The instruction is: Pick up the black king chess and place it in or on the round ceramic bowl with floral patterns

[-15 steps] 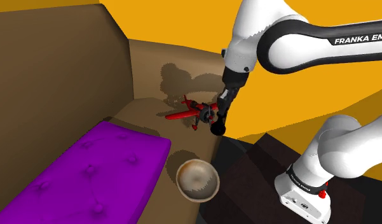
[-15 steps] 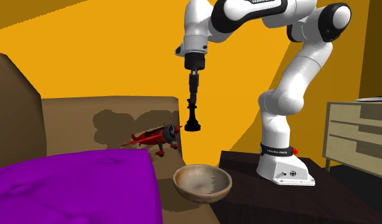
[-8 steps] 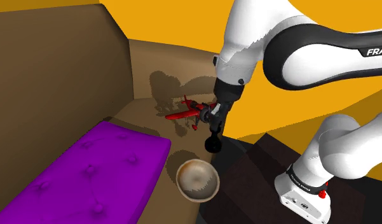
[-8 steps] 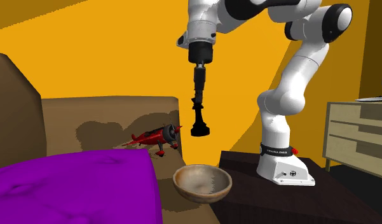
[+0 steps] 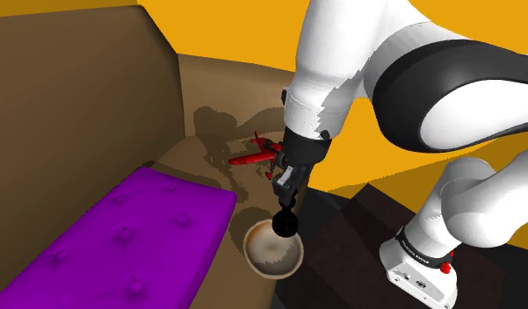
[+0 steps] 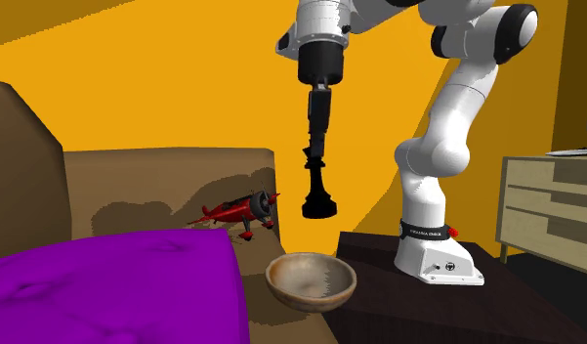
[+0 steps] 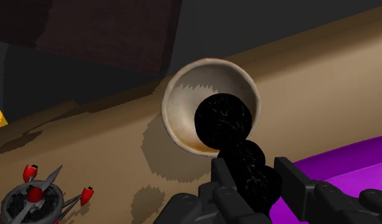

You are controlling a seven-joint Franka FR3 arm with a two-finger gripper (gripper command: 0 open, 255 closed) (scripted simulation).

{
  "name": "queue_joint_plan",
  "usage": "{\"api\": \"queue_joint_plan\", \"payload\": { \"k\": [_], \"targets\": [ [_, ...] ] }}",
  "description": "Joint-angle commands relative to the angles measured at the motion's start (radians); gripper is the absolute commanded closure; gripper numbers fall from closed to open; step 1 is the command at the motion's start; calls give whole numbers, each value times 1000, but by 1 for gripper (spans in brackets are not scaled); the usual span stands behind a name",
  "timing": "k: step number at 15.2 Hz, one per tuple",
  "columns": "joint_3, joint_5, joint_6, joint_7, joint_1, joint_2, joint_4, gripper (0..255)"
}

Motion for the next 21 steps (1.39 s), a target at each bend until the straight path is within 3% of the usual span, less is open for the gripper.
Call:
{"api": "queue_joint_plan", "payload": {
  "k": [1, 17, 21],
  "targets": [
    [11, 2, 26, 6, 0, 9, -16, 255],
    [74, 13, 264, 19, -2, 78, -186, 255],
    [74, 13, 264, 19, -2, 78, -186, 255]
  ]
}}
